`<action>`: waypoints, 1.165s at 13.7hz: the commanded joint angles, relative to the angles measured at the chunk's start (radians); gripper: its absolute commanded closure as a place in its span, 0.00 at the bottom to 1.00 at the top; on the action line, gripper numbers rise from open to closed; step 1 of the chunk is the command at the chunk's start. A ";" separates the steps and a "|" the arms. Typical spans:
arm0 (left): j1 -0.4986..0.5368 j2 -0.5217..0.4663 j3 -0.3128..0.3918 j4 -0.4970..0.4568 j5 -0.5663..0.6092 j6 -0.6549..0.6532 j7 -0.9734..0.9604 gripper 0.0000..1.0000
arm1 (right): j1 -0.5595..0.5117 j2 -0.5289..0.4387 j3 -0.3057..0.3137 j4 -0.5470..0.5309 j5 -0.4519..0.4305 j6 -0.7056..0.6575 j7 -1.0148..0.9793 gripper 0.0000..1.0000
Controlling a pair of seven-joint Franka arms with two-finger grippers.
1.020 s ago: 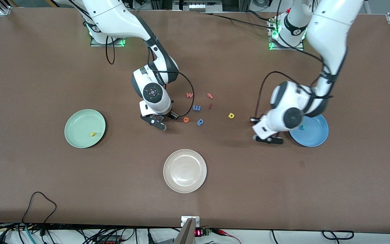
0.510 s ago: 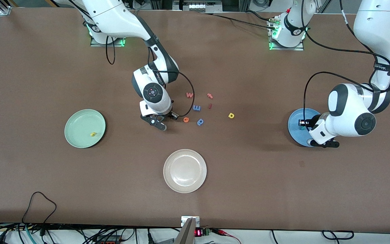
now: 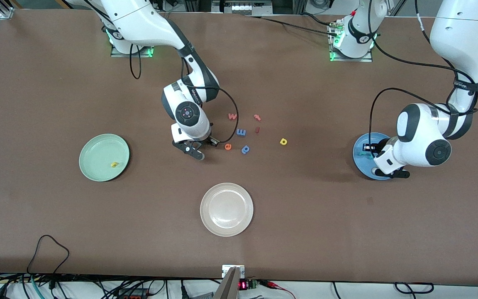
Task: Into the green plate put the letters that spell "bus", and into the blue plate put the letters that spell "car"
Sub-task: 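Drop the yellow 2 on green plate while the left gripper drops cyan piece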
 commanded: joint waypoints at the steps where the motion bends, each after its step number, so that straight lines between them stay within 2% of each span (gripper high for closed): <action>1: 0.028 0.013 -0.006 0.045 0.049 -0.004 0.005 0.55 | -0.017 -0.024 -0.014 0.016 0.003 -0.067 -0.080 0.99; 3: 0.026 0.010 -0.015 0.073 0.049 -0.013 0.000 0.04 | -0.064 -0.052 -0.023 0.051 0.003 -0.170 -0.167 0.99; 4: 0.015 0.008 -0.020 0.099 0.051 -0.016 0.003 0.00 | -0.095 -0.063 -0.025 0.071 0.002 -0.220 -0.218 0.99; 6: -0.030 0.010 -0.053 0.139 0.051 -0.055 0.014 0.00 | -0.165 -0.078 -0.040 0.084 -0.001 -0.291 -0.360 0.99; 8: -0.079 0.014 -0.098 0.145 0.004 -0.046 -0.003 0.36 | -0.245 -0.080 -0.064 0.084 -0.001 -0.350 -0.537 0.98; 9: -0.110 0.023 -0.104 0.147 -0.033 -0.026 -0.029 0.46 | -0.285 -0.080 -0.075 0.085 -0.001 -0.371 -0.615 0.98; 10: -0.142 0.034 -0.106 0.148 -0.059 -0.007 -0.041 0.51 | -0.326 -0.080 -0.077 0.084 -0.001 -0.379 -0.684 0.98; 12: -0.243 0.057 -0.104 0.165 -0.075 0.029 -0.078 0.51 | -0.402 -0.075 -0.077 0.084 -0.001 -0.380 -0.805 0.97; 16: -0.395 0.094 -0.104 0.160 -0.073 0.043 -0.319 0.50 | -0.515 -0.069 -0.083 0.079 -0.023 -0.380 -1.005 0.96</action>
